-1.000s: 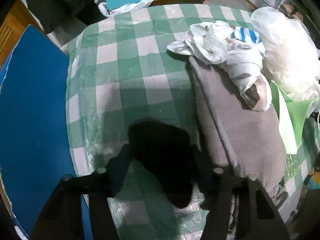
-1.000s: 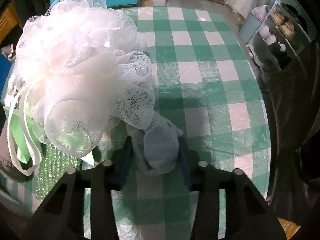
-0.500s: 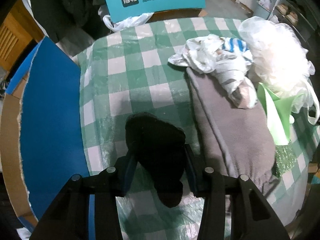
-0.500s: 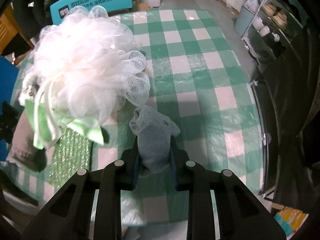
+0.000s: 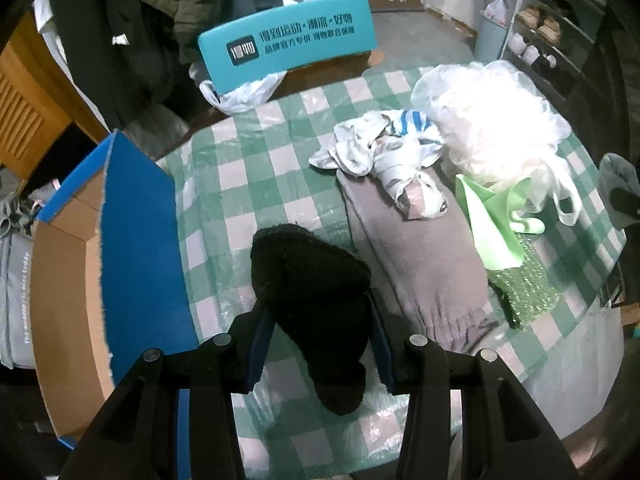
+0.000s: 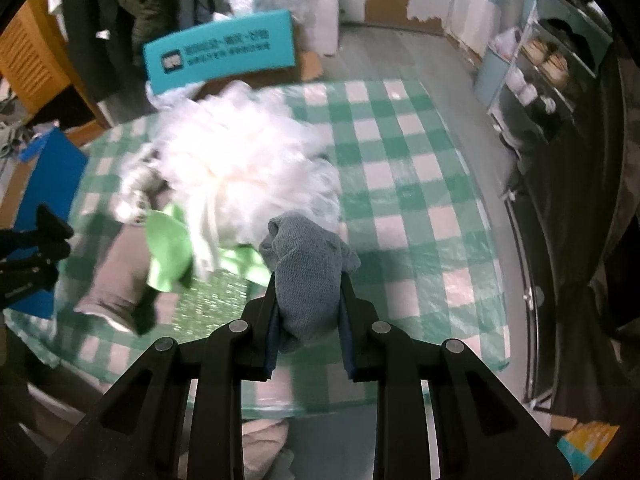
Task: Organize soft objects
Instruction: 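Lift both socks and carry them over the open cardboard box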
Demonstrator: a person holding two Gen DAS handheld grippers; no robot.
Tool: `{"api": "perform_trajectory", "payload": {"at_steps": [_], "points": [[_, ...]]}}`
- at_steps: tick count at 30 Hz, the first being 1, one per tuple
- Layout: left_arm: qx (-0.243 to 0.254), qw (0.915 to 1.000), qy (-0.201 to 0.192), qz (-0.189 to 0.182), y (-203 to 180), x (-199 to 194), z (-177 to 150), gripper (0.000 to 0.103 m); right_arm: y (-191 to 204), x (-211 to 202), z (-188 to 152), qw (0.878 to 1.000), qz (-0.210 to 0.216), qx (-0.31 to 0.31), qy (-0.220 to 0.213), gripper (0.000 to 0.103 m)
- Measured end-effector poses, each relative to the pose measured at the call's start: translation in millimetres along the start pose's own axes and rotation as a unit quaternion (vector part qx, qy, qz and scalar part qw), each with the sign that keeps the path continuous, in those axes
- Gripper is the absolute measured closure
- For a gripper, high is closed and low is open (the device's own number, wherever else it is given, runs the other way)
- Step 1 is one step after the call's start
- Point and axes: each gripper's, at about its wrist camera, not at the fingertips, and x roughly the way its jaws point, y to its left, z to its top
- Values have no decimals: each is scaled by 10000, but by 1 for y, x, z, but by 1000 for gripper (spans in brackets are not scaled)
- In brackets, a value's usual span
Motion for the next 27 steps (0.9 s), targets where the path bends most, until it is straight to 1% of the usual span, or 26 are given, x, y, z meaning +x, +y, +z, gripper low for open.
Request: {"api": "perform_trajectory", "payload": {"at_steps": [3, 7, 13, 27], "points": [[-11, 9999, -71, -73, 2, -18, -6, 58, 12, -10, 5, 9998, 100, -132, -124, 80], [103, 9996, -255, -42, 3, -33, -7, 58, 29, -21, 10, 9990, 238, -280, -245, 80], [36, 9994, -300, -148, 15, -43, -7, 58, 51, -30, 17, 9972, 450, -485, -347, 80], [-130, 9987, -473, -101, 48, -64, -12, 58, 108, -44, 26, 9911, 875, -903, -433, 80]]}}
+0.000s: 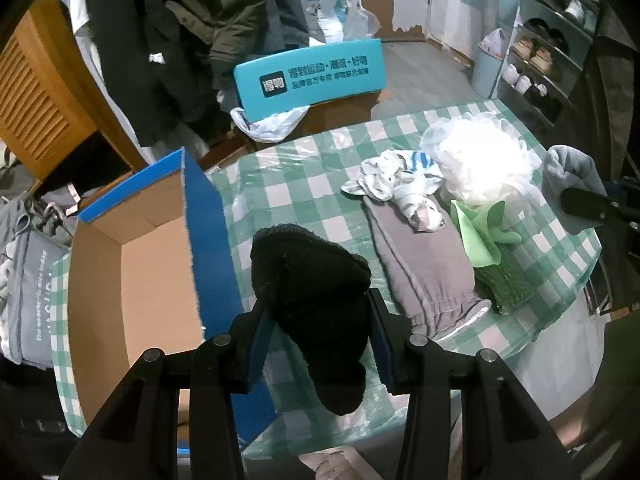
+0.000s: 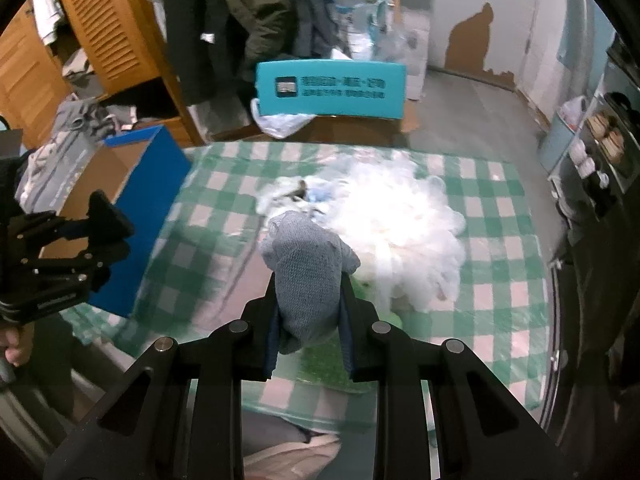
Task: Organize soft objects
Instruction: 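Lift both socks and carry them over the open cardboard box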
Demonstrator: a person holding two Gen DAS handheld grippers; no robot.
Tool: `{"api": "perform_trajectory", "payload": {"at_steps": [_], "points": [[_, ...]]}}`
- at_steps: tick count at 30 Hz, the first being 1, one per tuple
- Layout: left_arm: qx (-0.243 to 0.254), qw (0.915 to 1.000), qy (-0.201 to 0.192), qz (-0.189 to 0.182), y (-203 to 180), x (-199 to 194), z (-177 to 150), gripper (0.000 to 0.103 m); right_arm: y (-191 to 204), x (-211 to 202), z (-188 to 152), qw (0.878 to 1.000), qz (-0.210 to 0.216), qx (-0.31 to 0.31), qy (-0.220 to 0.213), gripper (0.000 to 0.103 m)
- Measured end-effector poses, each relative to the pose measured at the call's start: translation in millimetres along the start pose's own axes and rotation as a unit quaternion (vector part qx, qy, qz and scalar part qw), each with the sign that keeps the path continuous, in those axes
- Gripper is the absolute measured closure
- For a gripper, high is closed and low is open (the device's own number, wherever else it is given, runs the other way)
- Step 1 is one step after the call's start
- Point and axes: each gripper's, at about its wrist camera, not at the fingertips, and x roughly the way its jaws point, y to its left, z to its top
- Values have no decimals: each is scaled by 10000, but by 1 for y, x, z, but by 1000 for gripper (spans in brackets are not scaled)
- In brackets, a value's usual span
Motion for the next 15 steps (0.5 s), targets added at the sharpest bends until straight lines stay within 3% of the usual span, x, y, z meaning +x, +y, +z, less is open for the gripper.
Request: {"api": "perform_trajectory", "payload": {"at_steps": [4, 15], "points": [[-11, 9999, -95, 131, 12, -7, -4, 58, 17, -1, 9, 9999, 123, -100, -37, 80], [-328, 9992, -232, 62, 51, -20, -15, 58, 70, 8, 32, 9979, 530, -378, -9, 80]]}}
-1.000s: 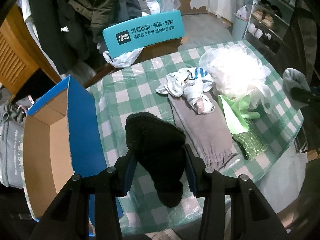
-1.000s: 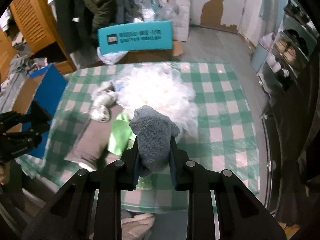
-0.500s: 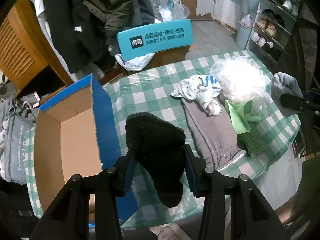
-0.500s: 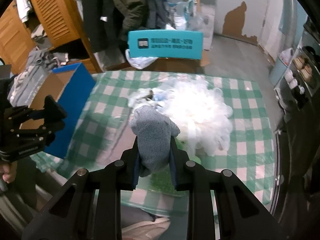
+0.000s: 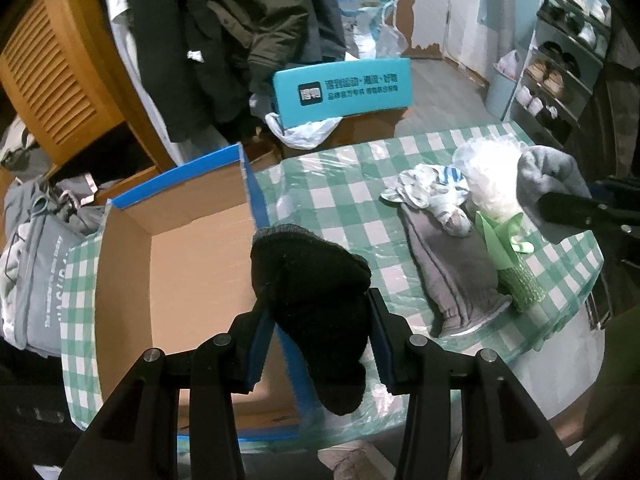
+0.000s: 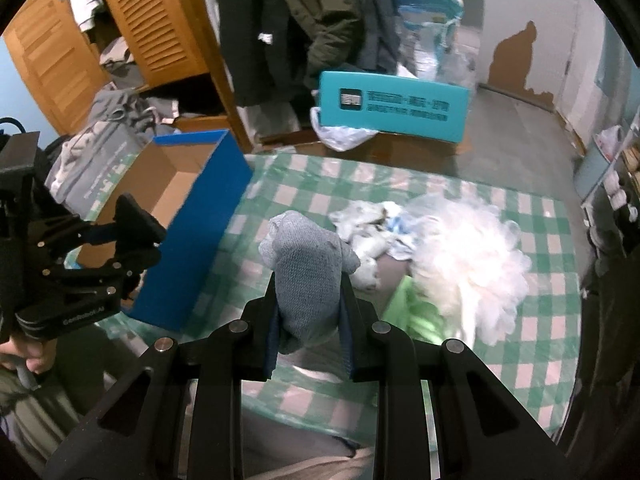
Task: Organize soft objects
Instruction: 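Lift both socks and carry them over the open cardboard box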
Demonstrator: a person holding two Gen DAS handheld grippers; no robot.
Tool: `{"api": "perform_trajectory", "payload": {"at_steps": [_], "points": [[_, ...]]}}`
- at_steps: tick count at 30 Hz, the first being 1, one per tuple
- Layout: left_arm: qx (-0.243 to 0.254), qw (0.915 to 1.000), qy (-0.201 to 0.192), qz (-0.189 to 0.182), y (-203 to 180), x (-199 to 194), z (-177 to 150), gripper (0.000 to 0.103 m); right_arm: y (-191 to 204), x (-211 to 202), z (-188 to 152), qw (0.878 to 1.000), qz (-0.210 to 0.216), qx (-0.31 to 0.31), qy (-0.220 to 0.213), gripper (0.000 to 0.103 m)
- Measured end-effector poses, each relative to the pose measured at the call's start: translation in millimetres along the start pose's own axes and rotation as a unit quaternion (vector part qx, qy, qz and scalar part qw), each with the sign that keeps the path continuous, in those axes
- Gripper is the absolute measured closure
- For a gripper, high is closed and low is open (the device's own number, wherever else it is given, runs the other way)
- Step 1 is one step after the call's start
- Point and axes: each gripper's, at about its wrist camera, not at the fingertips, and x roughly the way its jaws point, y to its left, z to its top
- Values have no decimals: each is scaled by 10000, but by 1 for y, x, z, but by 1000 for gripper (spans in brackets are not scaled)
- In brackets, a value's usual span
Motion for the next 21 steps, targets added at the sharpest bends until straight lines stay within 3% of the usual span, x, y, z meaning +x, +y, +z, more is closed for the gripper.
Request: {"api": "perform_trajectory", "payload": {"at_steps": [21], "points": [[-643, 9971, 59, 401, 86, 8, -23, 58, 103, 60, 52, 9956, 687, -593, 240, 80]]}}
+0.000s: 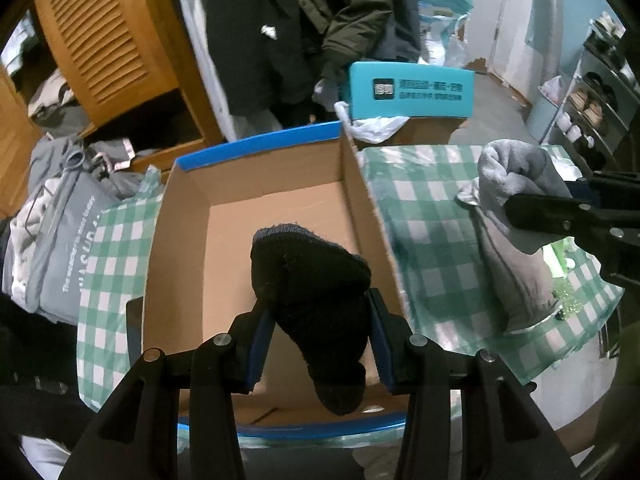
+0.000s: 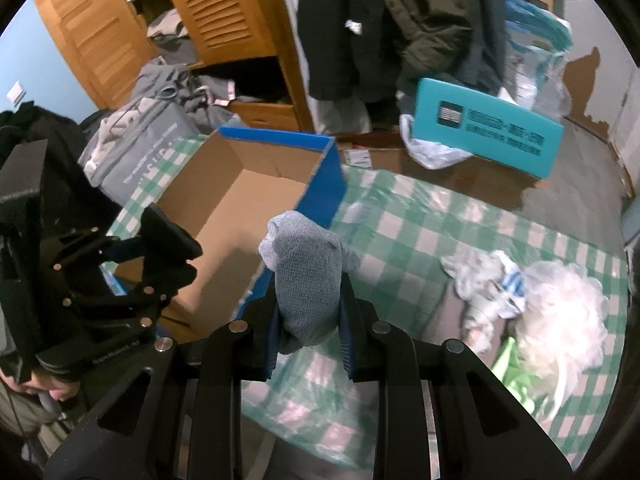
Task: Organize soft objects
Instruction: 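Lift both socks and carry them over the open cardboard box, then open the left gripper over the box while the right gripper releases the grey sock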
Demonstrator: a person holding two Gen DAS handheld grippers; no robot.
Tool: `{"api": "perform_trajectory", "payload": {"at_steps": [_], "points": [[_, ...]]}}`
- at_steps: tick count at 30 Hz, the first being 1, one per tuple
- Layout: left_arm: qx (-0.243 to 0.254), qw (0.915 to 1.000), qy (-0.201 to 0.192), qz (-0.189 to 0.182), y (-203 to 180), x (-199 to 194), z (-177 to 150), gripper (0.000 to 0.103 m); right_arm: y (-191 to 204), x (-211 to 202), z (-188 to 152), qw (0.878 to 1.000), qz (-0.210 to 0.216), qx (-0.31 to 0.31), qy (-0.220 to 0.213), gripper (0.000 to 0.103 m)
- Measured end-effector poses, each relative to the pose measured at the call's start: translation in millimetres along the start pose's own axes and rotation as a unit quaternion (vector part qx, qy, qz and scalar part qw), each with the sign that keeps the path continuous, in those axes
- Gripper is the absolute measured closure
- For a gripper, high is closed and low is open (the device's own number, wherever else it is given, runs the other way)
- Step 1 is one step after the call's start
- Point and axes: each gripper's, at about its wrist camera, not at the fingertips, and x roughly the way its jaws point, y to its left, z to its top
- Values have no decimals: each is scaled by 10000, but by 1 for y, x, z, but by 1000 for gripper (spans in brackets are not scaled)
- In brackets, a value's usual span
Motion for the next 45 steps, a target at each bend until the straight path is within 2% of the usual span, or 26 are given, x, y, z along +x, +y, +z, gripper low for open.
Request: {"api": "perform_trajectory", "payload": {"at_steps": [12, 24, 28, 30, 31, 32, 37, 45], "points": [[-464, 9988, 112, 63, 45, 10, -15, 58, 52, 38, 18, 9987, 204, -374, 275, 80], [-679, 9973, 271, 111, 67, 22, -24, 58, 77, 74, 21, 9962, 393, -466, 625, 79], [-769, 9965, 307, 133, 72, 23, -25, 53, 78, 76, 23, 9964, 385, -443, 611, 67], [-784, 9963, 312, 181, 73, 24, -25, 34, 78, 77, 23, 9970, 310, -430, 572, 52], [-792, 9963, 268, 193, 73, 22, -25, 34, 78, 77, 23, 9972, 276, -425, 552, 41], [-785, 9965, 233, 181, 73, 21, -25, 34, 78, 76, 23, 9975, 230, -428, 519, 37], [-682, 9972, 216, 202, 68, 20, -25, 33, 77, 72, 21, 9977, 51, -498, 449, 30], [-580, 9981, 186, 111, 54, 14, -22, 33, 64, 50, 15, 9984, -213, -500, 167, 29]]}}
